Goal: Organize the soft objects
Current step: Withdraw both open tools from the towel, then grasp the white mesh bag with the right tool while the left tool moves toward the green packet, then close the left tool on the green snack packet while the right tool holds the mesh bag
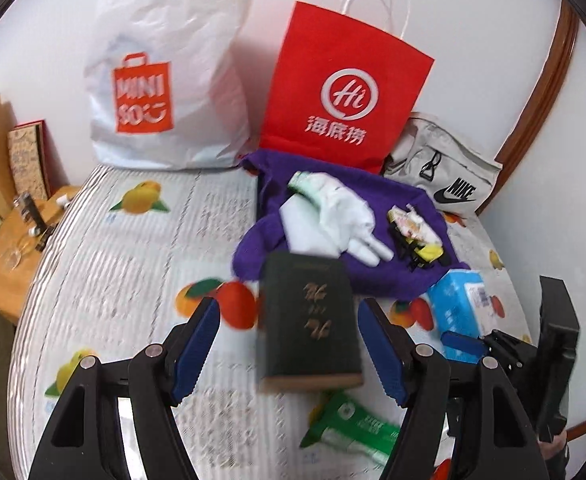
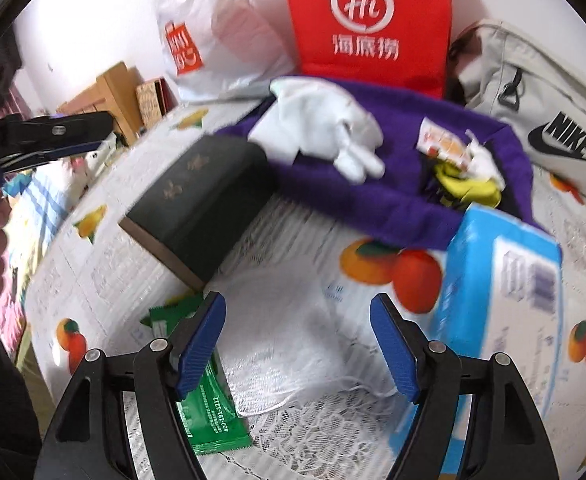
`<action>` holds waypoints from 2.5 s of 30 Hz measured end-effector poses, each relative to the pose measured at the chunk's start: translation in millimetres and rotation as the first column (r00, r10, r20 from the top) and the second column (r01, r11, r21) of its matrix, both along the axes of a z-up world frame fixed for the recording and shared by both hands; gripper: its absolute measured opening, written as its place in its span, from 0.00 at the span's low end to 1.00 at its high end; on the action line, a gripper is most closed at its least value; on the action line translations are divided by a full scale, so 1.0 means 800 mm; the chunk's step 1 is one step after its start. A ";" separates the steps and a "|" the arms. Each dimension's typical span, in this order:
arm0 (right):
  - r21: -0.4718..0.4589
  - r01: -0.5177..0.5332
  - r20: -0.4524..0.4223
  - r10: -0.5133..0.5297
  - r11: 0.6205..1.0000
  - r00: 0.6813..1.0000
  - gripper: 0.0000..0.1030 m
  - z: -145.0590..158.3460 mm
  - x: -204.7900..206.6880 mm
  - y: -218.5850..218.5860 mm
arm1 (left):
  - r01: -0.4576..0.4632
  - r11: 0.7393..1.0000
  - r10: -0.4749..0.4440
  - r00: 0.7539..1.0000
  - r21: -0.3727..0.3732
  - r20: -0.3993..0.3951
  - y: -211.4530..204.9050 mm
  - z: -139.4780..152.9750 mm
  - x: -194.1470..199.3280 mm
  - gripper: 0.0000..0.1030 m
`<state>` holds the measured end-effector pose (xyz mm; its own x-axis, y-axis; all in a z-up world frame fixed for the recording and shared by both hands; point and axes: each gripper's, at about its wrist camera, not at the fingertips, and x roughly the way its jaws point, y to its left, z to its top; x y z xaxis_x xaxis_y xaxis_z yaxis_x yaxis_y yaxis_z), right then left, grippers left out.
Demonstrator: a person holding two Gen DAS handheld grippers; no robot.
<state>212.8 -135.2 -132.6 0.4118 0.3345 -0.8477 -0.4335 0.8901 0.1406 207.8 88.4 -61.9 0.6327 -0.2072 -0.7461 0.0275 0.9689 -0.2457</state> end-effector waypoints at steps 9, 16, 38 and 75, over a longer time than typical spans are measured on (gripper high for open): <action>-0.142 -0.033 0.005 0.034 0.989 0.999 0.80 -0.028 -0.009 0.036 | -0.019 0.999 0.019 1.000 -0.030 -0.018 0.030 -0.029 -0.040 0.68; -0.156 -0.028 -0.061 0.018 0.987 0.998 0.81 -0.044 -0.001 0.040 | -0.029 0.998 0.027 0.999 -0.055 -0.028 0.045 -0.040 -0.051 0.68; -0.117 -0.028 0.006 0.029 0.993 1.000 0.12 -0.033 -0.018 0.037 | -0.061 0.994 0.052 0.994 -0.092 -0.095 0.060 -0.070 -0.092 0.68; 0.027 0.158 0.120 -0.160 0.987 0.980 0.06 -0.026 -0.177 -0.159 | -0.018 0.996 -0.001 0.973 -0.082 -0.232 -0.124 -0.122 -0.082 0.73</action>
<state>71.0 -262.6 -153.3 0.5606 0.2705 -0.7826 -0.3011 0.9471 0.1116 142.4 -10.9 -159.5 0.4468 -0.2696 -0.8531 -0.0478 0.9450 -0.3236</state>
